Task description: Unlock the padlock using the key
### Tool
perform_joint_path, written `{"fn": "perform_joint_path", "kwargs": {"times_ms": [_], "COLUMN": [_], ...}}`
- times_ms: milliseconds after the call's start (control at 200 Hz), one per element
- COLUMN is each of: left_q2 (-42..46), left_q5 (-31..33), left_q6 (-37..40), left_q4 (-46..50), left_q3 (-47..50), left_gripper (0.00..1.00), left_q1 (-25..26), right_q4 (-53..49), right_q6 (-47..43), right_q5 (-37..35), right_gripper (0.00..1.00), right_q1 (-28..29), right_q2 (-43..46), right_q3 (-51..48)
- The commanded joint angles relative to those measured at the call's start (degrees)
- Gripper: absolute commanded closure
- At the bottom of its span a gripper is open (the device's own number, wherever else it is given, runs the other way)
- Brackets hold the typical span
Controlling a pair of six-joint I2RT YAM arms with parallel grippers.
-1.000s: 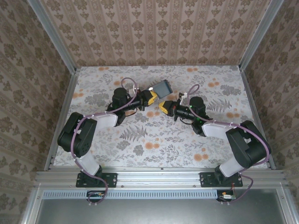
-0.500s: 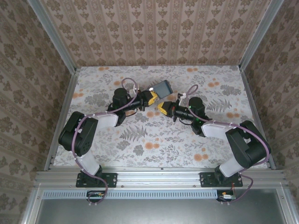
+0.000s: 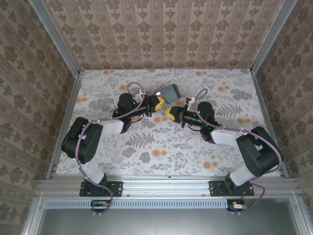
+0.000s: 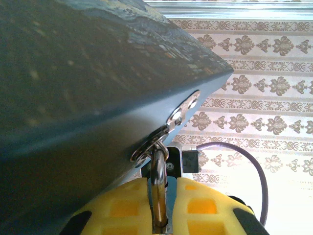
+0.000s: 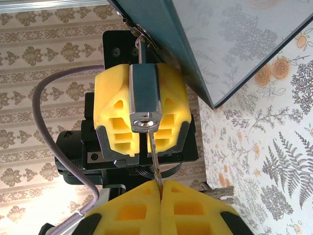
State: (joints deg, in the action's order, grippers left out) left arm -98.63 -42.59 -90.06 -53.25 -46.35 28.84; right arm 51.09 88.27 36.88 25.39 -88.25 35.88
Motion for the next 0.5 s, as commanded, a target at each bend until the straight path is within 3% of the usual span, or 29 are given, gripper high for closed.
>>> {"fn": "perform_joint_path", "kwargs": {"times_ms": [0,495], "left_q2": [-0.2,-0.3], "left_q5": [-1.5,-2.3], "left_q6": [0.1,0.2], "left_q4": [-6.6,-6.6], "left_q3": [-0.3,-0.3], "left_gripper": [1.00,1.00], "left_q1": [0.5,0.8], "right_q4": [2.2,0.8], "right_q6": [-1.3,-2.5], "right_q5": [0.9,0.2], "right_gripper": [1.00,1.00], "right_q1": [0.1,-0.2], "right_q2": [0.3,2.1], "right_q3": [1.4,1.0]}}
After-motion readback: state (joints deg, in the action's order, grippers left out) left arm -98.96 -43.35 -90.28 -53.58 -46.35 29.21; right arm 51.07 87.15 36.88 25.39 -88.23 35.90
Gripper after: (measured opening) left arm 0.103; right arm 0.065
